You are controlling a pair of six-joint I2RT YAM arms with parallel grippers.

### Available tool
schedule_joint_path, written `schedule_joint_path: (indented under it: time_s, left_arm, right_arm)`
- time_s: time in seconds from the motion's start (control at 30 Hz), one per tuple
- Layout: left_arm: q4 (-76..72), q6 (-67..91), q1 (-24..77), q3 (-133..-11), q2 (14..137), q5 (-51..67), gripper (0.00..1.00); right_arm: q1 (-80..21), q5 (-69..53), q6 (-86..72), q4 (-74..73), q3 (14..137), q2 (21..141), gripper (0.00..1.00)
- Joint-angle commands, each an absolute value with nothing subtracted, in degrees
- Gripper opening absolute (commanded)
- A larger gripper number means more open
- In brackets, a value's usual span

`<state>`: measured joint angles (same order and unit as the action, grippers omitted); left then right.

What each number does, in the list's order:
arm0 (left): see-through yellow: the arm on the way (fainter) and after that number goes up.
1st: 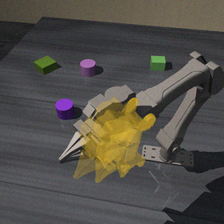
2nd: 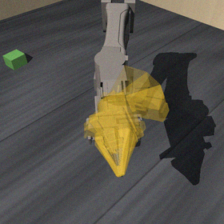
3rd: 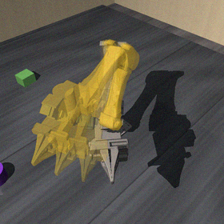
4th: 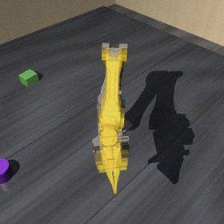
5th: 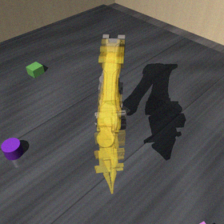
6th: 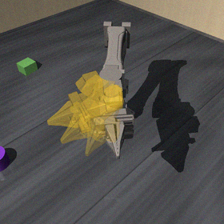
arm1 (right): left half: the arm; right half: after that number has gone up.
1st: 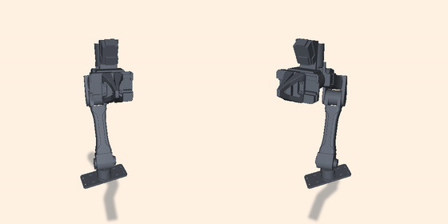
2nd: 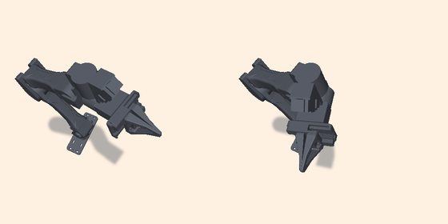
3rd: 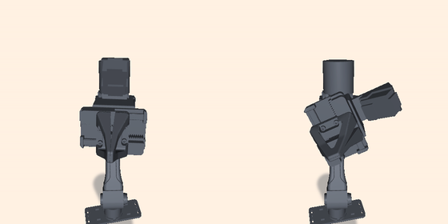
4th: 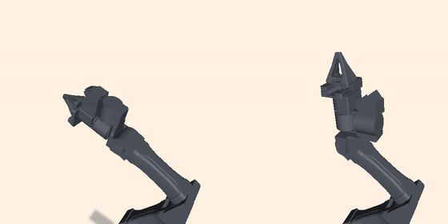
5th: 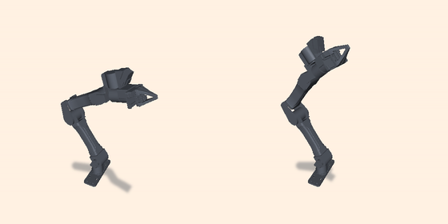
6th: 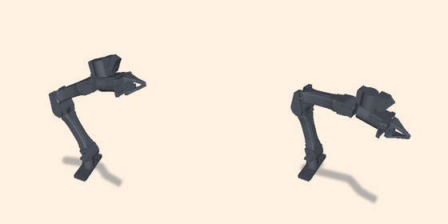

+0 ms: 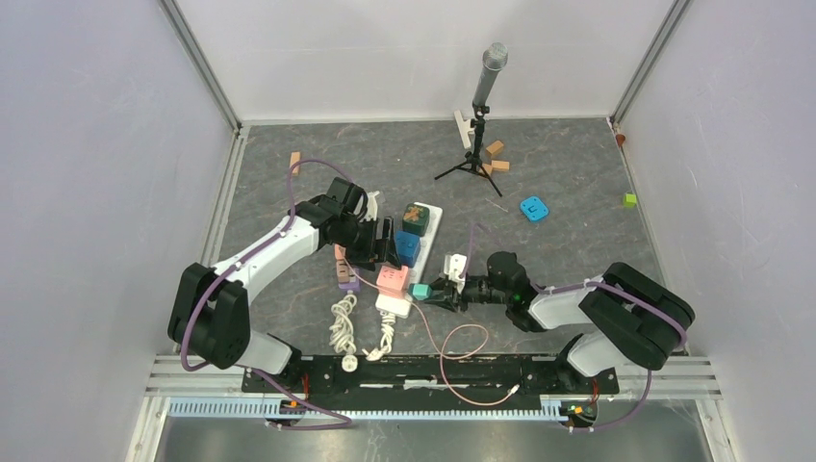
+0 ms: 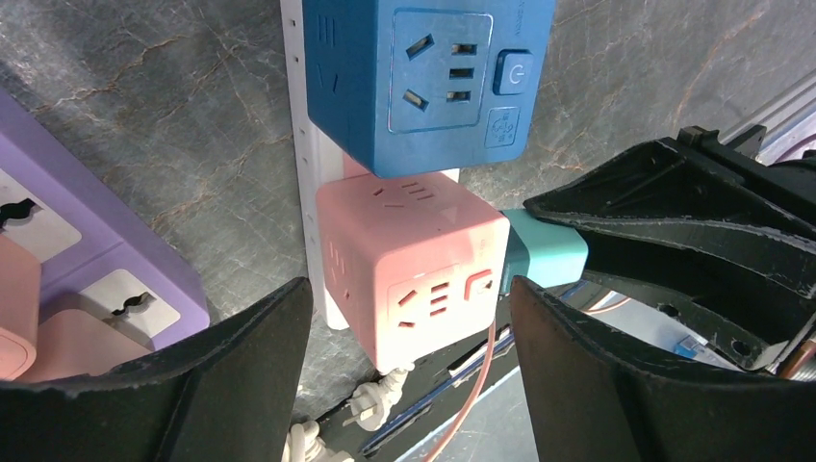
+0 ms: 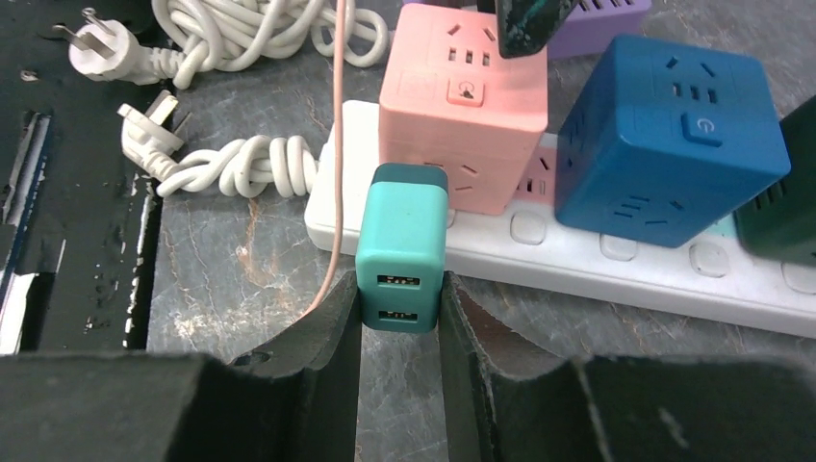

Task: Insert the plug
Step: Insert the plug into the socket.

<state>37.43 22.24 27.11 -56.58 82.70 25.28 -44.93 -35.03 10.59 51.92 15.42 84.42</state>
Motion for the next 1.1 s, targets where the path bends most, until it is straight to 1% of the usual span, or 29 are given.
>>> schedule_joint_path:
  time_s: [0.0,0.2,0.3,0.57,1.07]
  left_arm:
    - [37.27,21.53,27.07,-56.67,81.41,24.53,0.8]
    - [39.02,20.35,27.09,-55.87,82.31,25.89,0.73]
    - [39.11,19.95,27.1,-54.88,82.43,26.5,0.68]
    - [39.11,19.95,27.09,-53.61,84.19,26.16,0.6]
    - [40.32,18.08,27.14,-54.31,86.13,25.08,0.58]
  right_arm:
    - [-45.15,-36.2,10.46,57.14,14.64,81.05,0.0]
    - [-44.93,-31.55,9.73,58.85,11.65,77.41,0.0]
    - [-44.74,-31.97,8.77,60.73,11.58,78.94,0.0]
    - [-44.49,-33.68,7.89,66.45,10.93,83.28,0.0]
    - [-44.48,-34.98,7.34,72.03,12.12,89.27,0.0]
